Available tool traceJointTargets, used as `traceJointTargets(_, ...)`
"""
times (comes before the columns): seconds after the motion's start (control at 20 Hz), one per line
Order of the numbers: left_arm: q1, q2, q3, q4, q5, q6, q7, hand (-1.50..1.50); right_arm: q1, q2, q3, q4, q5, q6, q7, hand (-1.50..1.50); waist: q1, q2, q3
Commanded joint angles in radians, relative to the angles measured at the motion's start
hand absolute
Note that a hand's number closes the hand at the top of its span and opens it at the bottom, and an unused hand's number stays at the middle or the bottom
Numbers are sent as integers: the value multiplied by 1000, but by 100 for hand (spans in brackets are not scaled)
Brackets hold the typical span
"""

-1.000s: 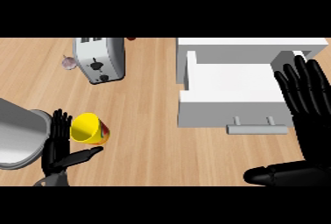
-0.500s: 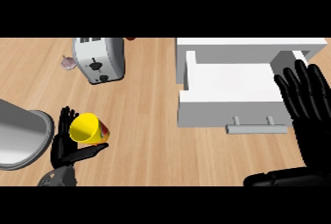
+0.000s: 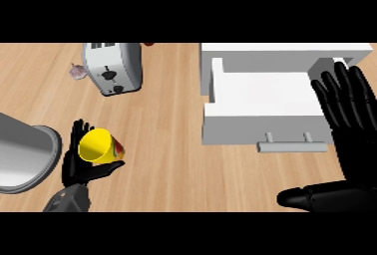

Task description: Pick up the cup, place it into the drawer and close the drawer

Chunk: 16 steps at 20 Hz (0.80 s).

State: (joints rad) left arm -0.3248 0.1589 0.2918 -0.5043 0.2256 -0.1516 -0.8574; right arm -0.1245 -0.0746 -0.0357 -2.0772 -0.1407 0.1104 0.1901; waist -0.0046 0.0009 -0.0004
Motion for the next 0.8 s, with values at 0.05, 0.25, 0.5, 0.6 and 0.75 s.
traceJointTargets(0.05, -50, 1, 8, 128, 13, -97, -68, -150, 22, 28, 57, -35, 51, -27, 13, -150, -5, 1, -1)
traceJointTargets(0.25, -57, 15, 0, 117, 25, -174, -74, -150, -17, -21, -34, 33, -30, 22, -8, -150, -2, 1, 0)
traceJointTargets(0.5, -77, -4, -15, 103, 31, -228, -83, 150, 27, -13, -32, -44, -38, 12, 8, -150, -7, 1, -1)
traceJointTargets(0.6, -84, 17, 0, 138, 27, -223, -152, 150, 78, -6, -9, -30, -13, 36, -39, -150, -11, 3, -1)
traceJointTargets(0.75, -94, 17, -13, 101, 10, -148, -152, 150, 123, 29, 45, -67, 36, 25, -65, -150, -7, 1, -1)
